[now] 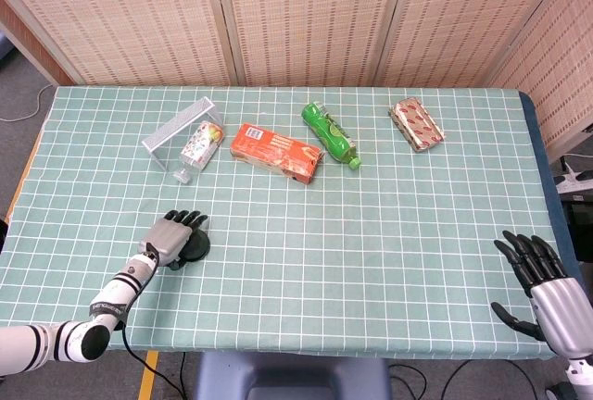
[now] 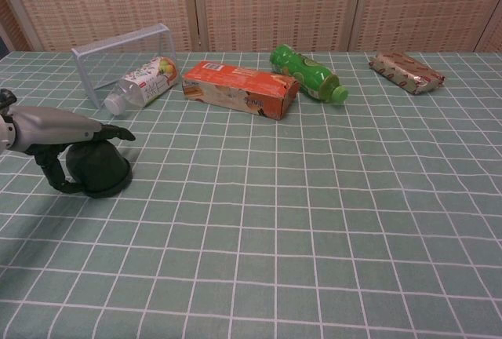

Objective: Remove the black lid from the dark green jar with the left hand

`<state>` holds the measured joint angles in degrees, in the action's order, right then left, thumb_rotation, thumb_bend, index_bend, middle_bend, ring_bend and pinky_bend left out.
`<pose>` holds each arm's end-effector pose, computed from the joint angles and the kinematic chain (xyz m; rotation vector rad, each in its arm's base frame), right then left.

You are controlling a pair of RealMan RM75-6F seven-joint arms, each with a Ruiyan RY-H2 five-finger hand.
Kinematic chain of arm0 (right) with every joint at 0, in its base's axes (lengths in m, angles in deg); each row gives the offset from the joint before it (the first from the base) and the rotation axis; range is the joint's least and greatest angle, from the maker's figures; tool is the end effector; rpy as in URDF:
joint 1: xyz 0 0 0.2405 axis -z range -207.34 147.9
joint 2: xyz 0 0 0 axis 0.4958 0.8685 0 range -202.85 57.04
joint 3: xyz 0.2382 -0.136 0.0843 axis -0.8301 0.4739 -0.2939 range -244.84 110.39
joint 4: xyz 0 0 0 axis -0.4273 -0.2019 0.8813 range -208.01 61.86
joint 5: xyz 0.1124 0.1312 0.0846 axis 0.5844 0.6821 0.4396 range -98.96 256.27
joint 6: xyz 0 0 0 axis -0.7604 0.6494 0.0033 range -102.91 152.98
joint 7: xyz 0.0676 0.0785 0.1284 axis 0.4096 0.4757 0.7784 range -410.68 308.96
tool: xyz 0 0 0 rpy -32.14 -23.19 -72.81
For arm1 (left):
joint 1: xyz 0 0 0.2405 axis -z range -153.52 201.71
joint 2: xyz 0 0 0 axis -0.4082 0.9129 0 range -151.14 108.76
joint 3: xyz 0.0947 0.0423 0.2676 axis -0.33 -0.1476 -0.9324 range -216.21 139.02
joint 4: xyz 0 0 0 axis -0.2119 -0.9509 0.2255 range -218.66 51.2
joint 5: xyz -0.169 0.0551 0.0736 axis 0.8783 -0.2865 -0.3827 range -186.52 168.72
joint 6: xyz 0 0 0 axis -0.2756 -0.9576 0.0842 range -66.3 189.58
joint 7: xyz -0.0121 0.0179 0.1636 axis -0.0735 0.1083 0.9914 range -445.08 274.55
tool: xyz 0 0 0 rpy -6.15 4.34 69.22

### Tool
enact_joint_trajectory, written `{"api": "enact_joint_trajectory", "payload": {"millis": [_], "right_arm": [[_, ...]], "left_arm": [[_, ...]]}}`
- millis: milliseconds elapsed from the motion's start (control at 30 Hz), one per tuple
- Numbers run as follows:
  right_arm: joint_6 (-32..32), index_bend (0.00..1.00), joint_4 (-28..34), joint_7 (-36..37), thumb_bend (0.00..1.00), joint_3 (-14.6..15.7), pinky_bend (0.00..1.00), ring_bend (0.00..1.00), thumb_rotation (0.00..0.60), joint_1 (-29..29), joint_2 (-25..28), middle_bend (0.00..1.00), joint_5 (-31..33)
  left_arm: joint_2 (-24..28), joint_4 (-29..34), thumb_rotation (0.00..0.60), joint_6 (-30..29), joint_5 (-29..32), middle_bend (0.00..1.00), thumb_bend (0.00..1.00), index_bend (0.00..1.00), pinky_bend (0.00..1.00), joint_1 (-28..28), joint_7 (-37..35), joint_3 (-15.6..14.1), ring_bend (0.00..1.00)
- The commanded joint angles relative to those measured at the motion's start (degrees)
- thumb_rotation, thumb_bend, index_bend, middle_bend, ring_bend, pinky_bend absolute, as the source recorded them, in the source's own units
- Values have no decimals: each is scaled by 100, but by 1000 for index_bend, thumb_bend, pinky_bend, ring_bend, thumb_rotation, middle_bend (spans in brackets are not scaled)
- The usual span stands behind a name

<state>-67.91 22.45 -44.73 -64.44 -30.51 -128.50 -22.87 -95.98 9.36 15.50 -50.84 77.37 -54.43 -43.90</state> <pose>-0.2989 -0.1567 0.2194 1.5521 -0.8515 1.0287 -0.2164 0.3744 0.0287 -2.0388 -0.9414 -0.3687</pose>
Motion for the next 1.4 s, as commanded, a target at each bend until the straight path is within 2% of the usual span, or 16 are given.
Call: {"api": "enact_joint_trajectory", "payload": {"millis": [33, 267, 500, 700, 933, 1167, 1267, 1400], "right_arm": [[-1, 0, 0, 9, 156, -7, 0, 0, 600, 0, 2, 0, 16], [28, 0, -6, 25, 156, 5, 0, 0, 600, -14, -7, 0, 0], [-17, 0, -8, 48, 156, 21, 0, 0, 600, 7, 8, 0, -31], [9, 0, -3, 62, 156, 29, 0, 0, 600, -4, 11, 0, -36], [-2, 0, -1, 66, 157, 42, 0, 0, 600, 0, 16, 0, -64], [6, 0, 6, 20, 156, 57, 0, 0, 600, -4, 1, 0, -104], [22, 0, 8, -14, 156, 56, 0, 0, 600, -14, -11, 0, -115], [10, 0, 14, -18, 156, 71, 0, 0, 600, -7, -5, 0, -139]], "left_arm": [[38, 61, 600, 22, 86, 0, 364, 0, 80, 55, 129, -32, 0], [206, 417, 600, -329, 69, 0, 348, 0, 66, 76, 400, -35, 0], [204, 469, 600, -498, 87, 0, 352, 0, 38, 32, 487, -11, 0], [502, 627, 600, -724, 96, 0, 355, 0, 39, -19, 547, 44, 0], [683, 398, 600, -699, 229, 0, 358, 0, 36, -260, 407, -72, 0], [560, -104, 600, -432, 89, 0, 353, 0, 22, -670, -275, -67, 0], [479, -222, 600, -352, -300, 0, 276, 0, 22, -955, -1056, 119, 0], [361, -526, 600, -57, -534, 0, 197, 0, 10, -1083, -1478, 173, 0]]}}
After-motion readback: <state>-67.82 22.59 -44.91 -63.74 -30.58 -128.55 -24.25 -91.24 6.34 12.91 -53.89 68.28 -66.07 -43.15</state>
